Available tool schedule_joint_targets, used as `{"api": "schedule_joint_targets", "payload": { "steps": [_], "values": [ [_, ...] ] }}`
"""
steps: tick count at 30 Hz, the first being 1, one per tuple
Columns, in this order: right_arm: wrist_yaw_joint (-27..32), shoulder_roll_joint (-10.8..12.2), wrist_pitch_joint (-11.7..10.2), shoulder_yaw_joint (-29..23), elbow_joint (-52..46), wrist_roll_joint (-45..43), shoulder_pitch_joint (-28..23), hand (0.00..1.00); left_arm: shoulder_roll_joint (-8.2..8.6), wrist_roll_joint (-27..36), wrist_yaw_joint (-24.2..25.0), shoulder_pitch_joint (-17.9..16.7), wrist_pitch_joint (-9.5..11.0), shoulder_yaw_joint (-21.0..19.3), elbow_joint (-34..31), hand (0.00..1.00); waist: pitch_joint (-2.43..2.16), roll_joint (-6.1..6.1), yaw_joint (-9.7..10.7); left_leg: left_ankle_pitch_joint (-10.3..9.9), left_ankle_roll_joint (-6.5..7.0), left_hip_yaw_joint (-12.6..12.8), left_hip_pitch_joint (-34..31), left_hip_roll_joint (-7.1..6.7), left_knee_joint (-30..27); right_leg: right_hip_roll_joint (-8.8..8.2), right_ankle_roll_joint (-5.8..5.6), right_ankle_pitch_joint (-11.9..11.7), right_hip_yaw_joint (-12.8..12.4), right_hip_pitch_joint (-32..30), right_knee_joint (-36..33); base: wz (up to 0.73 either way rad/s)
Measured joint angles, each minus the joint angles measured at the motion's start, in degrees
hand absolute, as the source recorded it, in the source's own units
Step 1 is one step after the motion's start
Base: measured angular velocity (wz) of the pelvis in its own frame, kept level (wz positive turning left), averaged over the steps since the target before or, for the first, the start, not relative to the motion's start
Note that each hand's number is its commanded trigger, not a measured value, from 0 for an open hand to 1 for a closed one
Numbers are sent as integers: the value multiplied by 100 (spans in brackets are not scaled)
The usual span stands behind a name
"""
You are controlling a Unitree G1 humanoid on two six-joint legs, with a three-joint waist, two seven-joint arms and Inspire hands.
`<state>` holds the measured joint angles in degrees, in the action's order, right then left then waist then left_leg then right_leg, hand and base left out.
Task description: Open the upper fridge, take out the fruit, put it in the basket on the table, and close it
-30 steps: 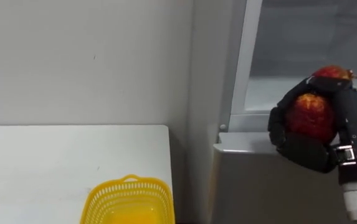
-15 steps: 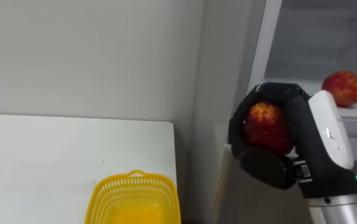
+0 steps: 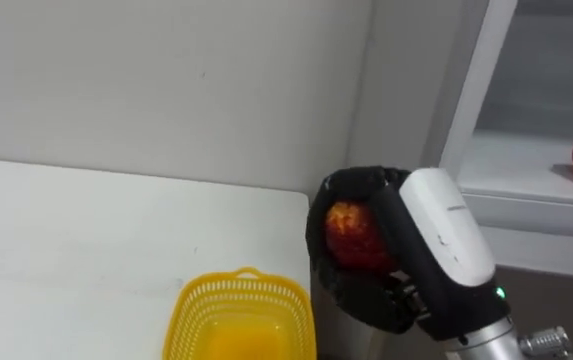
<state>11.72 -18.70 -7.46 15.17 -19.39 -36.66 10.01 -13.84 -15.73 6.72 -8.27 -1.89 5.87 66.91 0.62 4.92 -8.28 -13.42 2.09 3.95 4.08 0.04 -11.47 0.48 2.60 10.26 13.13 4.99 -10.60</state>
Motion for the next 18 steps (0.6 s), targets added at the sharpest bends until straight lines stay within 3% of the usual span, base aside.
{"api": "schedule_joint_targets", "payload": {
  "steps": [3, 8, 18],
  "values": [
    [1, 6, 9, 104, 351, 11, 179, 100, -13, -7, 56, -1, -21, -2, -11, 0, 0, 41, -28, 5, 1, -94, -51, -13, -39, -19, 0, 0, 123, -4, 0, 13],
    [0, 0, 131, 384, 865, -42, 328, 100, -20, -7, 58, 49, -29, -8, -46, 0, -4, 45, -283, 9, 6, -104, -76, -23, -34, -27, -2, 1, 139, -24, 0, 2],
    [3, -28, 177, 557, 1705, -47, 650, 100, -47, -23, 58, 35, -36, -10, -126, 0, -9, 52, -345, 22, 28, -267, -41, -67, -34, -61, -9, 5, 277, 71, 7, 8]
  ]
}}
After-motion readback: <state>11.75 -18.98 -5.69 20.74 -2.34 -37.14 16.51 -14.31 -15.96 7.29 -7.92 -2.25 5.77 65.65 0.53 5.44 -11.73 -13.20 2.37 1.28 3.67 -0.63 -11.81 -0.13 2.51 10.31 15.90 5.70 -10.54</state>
